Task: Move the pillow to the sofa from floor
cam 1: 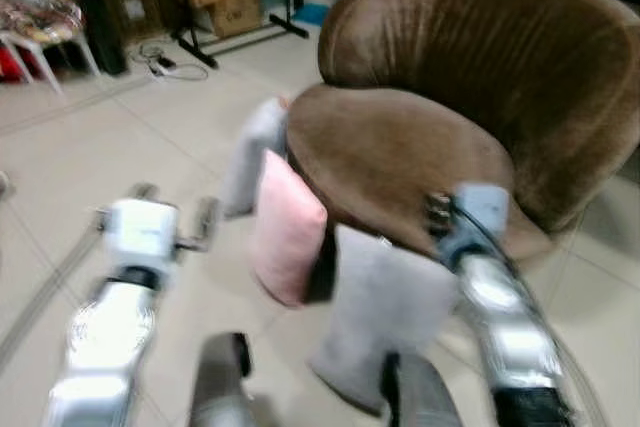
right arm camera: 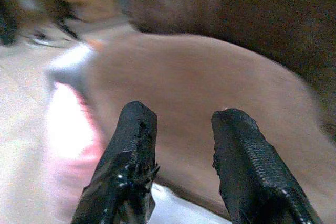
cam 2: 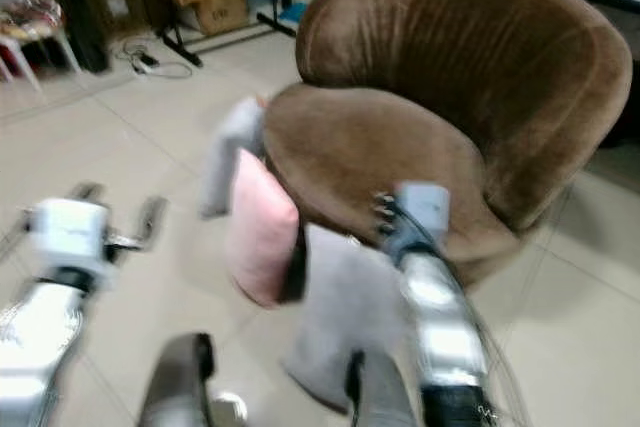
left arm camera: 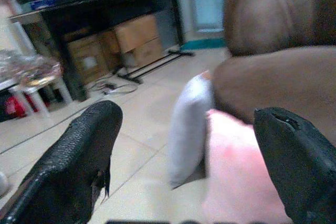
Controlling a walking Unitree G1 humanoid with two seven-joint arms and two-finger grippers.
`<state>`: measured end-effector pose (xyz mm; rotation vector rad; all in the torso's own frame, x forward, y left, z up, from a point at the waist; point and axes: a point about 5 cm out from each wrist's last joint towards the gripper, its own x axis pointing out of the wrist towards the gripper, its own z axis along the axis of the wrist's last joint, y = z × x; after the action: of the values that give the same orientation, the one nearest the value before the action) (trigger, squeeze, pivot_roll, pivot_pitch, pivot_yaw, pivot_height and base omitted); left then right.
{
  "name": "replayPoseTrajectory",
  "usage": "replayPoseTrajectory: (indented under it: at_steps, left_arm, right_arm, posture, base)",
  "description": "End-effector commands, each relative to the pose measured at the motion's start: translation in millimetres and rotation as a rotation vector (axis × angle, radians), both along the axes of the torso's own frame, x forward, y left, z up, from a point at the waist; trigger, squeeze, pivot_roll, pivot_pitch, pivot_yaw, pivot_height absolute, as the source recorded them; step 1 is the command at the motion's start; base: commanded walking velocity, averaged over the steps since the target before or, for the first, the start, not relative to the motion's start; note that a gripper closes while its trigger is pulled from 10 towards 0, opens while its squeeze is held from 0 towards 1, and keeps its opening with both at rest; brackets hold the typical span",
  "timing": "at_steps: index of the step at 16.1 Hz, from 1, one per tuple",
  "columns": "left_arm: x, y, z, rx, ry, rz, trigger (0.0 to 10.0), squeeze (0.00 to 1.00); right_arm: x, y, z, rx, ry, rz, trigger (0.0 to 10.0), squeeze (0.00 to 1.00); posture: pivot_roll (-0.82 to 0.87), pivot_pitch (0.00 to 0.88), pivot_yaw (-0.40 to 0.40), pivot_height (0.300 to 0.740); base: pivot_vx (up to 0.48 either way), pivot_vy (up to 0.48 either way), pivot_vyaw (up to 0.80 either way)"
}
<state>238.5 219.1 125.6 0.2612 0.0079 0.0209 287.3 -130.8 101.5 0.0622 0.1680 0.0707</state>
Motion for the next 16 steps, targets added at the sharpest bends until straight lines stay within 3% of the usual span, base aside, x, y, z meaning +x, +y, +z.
replayPoseTrajectory:
  at_steps: [1, 3, 9, 16]
  left_arm:
    - [0.9, -11.2, -3.4, -0.009, 0.010, -0.027, 10.0, 0.00]
    - [1.4, -11.8, -3.8, -0.006, 0.010, -0.026, 10.0, 0.00]
    - [2.3, -12.1, -4.3, 0.000, 0.010, -0.027, 10.0, 0.00]
    - [2.9, -13.8, -5.0, -0.012, 0.004, -0.030, 10.0, 0.00]
  right_arm:
    - [-2.8, -13.4, -5.0, -0.010, 0.022, -0.035, 10.0, 0.00]
    - [-3.6, -11.0, -7.7, -0.033, 0.038, -0.013, 10.0, 0.00]
    - [-4.9, -10.2, -9.8, 0.018, 0.049, -0.013, 10.0, 0.00]
    - [-3.7, -9.4, -11.0, -0.017, 0.058, -0.001, 10.0, 0.00]
  posture:
    - [-0.01, 0.000, -0.039, 0.495]
    - [-0.01, 0.000, -0.039, 0.495]
    - [-0.01, 0.000, -0.039, 0.430]
    - [-0.01, 0.000, -0.045, 0.370]
  base:
    - [0.000, 0.000, 0.00]
    - [0.000, 0.000, 0.00]
    - [0.000, 0.000, 0.00]
    - [0.000, 0.000, 0.00]
